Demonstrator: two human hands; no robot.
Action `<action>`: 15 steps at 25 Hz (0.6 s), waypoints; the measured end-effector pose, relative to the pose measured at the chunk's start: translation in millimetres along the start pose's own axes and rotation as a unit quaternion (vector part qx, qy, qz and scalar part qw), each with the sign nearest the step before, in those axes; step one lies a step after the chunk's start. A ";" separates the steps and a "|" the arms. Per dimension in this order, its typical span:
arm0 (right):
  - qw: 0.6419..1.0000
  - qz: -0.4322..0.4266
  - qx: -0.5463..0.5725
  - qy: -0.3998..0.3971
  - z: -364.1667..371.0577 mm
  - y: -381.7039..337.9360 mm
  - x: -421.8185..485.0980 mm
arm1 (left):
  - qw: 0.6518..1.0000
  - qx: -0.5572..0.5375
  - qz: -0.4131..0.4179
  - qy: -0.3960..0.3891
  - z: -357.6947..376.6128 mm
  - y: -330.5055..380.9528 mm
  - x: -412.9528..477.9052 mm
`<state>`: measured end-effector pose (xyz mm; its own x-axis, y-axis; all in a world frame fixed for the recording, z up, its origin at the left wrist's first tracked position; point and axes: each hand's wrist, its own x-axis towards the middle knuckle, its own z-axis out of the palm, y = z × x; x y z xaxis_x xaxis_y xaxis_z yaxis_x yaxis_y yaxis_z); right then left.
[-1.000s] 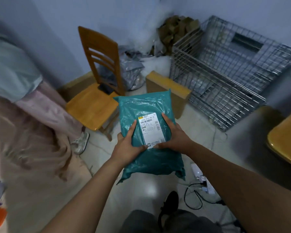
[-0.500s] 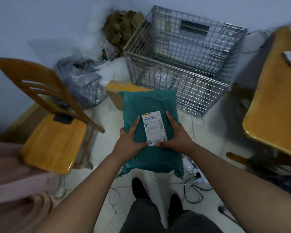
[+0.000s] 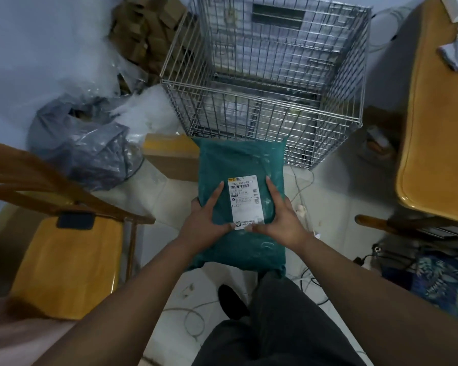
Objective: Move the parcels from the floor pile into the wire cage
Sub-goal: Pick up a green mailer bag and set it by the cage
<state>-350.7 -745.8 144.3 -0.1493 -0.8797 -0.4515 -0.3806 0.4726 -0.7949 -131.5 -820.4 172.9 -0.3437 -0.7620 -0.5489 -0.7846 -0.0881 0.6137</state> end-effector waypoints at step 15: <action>0.997 0.007 0.001 -0.076 113.5 36.5 158.8 | 0.996 -0.030 -0.080 0.022 -16.2 -125.5 132.8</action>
<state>-284.7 -862.2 -2.4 -0.0152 -0.8547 -0.5188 -0.3775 0.4854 -0.7886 -70.4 -920.9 32.2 -0.1935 -0.7626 -0.6173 -0.7945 -0.2474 0.5547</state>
